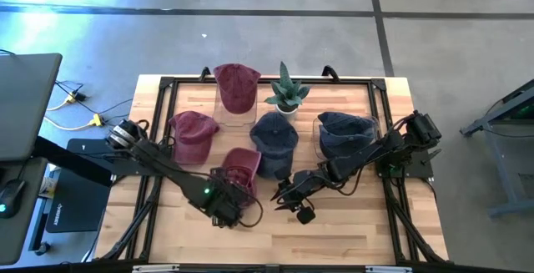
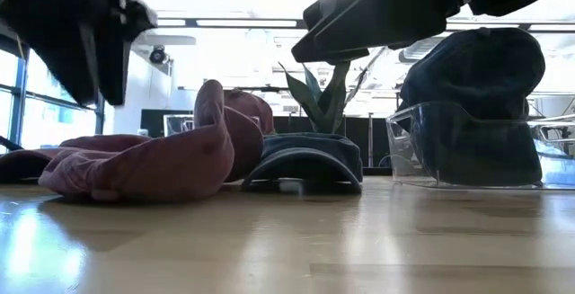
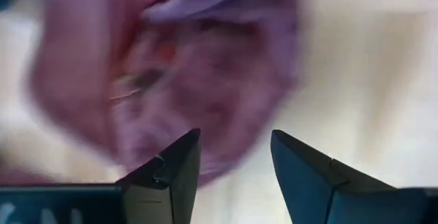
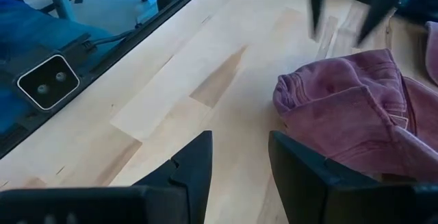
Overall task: Pick & Place hat
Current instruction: Put the bottom red cap into the left transparent bin
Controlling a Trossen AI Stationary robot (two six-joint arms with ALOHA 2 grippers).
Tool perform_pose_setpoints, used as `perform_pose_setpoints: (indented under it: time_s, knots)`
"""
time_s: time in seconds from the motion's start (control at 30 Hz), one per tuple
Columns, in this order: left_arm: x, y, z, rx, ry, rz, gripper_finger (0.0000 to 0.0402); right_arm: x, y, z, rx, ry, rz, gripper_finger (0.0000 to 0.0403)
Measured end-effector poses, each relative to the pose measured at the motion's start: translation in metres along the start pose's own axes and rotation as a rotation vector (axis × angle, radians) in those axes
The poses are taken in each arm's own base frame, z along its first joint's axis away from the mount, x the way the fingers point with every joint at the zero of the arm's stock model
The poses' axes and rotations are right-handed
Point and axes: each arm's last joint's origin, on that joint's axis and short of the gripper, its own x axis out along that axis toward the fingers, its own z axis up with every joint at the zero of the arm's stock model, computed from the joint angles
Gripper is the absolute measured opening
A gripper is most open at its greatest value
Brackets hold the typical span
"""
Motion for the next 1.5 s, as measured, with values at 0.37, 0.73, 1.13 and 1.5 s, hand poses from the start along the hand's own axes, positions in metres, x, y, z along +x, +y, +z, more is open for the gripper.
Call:
perform_pose_setpoints:
  time_s: [0.37, 0.73, 1.13, 1.5]
  knots:
    - [0.079, 0.01, 0.012, -0.195, -0.436, -0.116, 0.0046, -0.01, 0.008, 0.006, -0.014, 0.034, -0.073, 0.0139]
    - [0.034, 0.002, 0.021, -0.095, -0.568, -0.226, 0.0006, -0.005, 0.026, -0.006, 0.196, 0.12, -0.308, 0.0157]
    - [0.075, -0.004, -0.011, -0.143, -0.322, -0.044, 0.0007, 0.033, 0.0, -0.023, 0.541, 0.07, -0.527, 0.022]
    - [0.075, -0.018, -0.029, -0.232, -0.218, -0.069, 0.0007, 0.043, -0.007, -0.019, 0.405, 0.174, -0.791, 0.0027]
